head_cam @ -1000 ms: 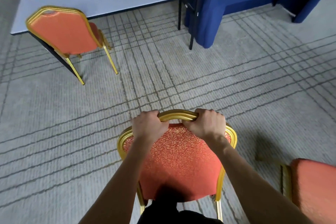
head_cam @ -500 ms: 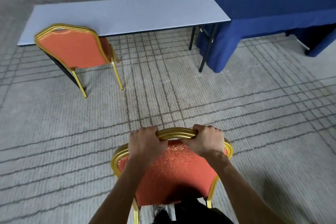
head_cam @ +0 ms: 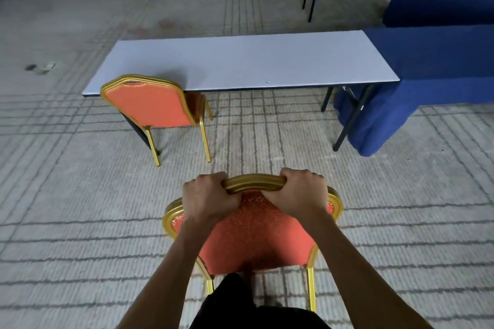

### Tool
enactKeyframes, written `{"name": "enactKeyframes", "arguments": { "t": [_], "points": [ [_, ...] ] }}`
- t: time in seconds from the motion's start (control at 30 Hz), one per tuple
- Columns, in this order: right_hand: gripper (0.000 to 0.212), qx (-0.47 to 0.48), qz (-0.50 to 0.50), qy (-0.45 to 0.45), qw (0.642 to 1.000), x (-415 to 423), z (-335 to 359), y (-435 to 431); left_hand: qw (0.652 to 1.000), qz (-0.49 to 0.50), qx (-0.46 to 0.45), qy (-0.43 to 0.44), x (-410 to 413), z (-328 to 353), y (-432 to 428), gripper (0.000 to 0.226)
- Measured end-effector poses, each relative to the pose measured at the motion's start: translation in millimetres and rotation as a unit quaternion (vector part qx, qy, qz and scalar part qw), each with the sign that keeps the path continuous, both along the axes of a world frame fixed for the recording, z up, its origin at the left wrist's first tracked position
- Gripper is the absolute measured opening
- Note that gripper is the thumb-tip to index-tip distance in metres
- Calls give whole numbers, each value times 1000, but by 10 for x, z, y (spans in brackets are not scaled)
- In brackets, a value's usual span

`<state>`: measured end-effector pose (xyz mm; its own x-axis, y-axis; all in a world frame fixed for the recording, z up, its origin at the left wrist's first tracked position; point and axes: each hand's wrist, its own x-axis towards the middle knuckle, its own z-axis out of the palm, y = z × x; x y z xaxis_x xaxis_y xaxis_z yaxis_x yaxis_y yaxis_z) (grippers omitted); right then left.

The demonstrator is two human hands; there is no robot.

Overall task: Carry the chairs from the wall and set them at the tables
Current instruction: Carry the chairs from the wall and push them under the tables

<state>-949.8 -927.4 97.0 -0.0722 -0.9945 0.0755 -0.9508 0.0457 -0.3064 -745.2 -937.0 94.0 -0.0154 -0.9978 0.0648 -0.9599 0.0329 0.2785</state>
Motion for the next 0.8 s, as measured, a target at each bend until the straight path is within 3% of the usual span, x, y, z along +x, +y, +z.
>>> {"name": "enactKeyframes", "arguments": {
  "t": [0.23, 0.4, 0.57, 0.8],
  "points": [
    [60, -103, 9, 1, 995, 181, -157, -1572, 999, 18, -45, 16, 232, -109, -1488, 32],
    [67, -93, -12, 16, 995, 380, -89, -2549, 999, 8, -39, 27, 431, -60, -2517, 30],
    [55, -91, -2, -18, 996, 523, 22, -3329, 998, -2, -43, 46, 581, 58, -3326, 29],
    [59, -118, -3, -25, 993, 505, -100, -4337, 998, -8, -57, 38, 576, 3, -4350, 30]
  ]
}}
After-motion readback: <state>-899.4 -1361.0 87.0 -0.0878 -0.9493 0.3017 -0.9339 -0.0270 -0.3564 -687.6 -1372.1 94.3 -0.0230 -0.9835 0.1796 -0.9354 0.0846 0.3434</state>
